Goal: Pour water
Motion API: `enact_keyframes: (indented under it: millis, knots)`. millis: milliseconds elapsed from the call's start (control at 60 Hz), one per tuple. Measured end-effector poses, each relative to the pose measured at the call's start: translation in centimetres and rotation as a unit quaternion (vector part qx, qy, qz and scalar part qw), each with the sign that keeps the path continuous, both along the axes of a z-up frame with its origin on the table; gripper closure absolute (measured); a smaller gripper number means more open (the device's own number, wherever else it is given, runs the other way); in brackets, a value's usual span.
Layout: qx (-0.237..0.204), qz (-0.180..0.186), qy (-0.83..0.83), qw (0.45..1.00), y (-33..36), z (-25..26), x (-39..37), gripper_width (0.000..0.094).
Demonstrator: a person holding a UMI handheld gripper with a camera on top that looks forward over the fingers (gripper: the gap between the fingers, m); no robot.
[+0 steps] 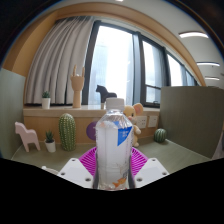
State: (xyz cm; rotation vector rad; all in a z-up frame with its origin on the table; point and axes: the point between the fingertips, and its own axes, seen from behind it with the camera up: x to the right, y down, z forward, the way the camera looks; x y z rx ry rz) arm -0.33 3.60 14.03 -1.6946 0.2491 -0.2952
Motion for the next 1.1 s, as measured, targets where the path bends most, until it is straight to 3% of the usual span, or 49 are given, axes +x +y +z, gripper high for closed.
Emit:
enact_keyframes:
  millis: [200, 367, 550, 650, 867, 1100]
  knots:
    - [-0.016, -0.005, 0.016, 1.0, 0.0, -4.7, 1.1, 0.0527]
    - [0.017, -0.007, 0.025, 1.0, -0.8, -4.1, 0.7, 0.0529]
    - [0.008, 0.004, 0.014, 1.0, -0.9, -4.5, 0.5, 0.0372]
    - [-0.012, 0.017, 0.026, 0.999, -1.5, -5.3, 0.1, 0.0193]
    - [-0.046, 0.026, 0.046, 0.998, -6.2, -7.6, -1.1, 0.0153]
    - [-0.073, 0.072, 0.026, 0.994, -13.3, -7.5, -6.7, 0.0153]
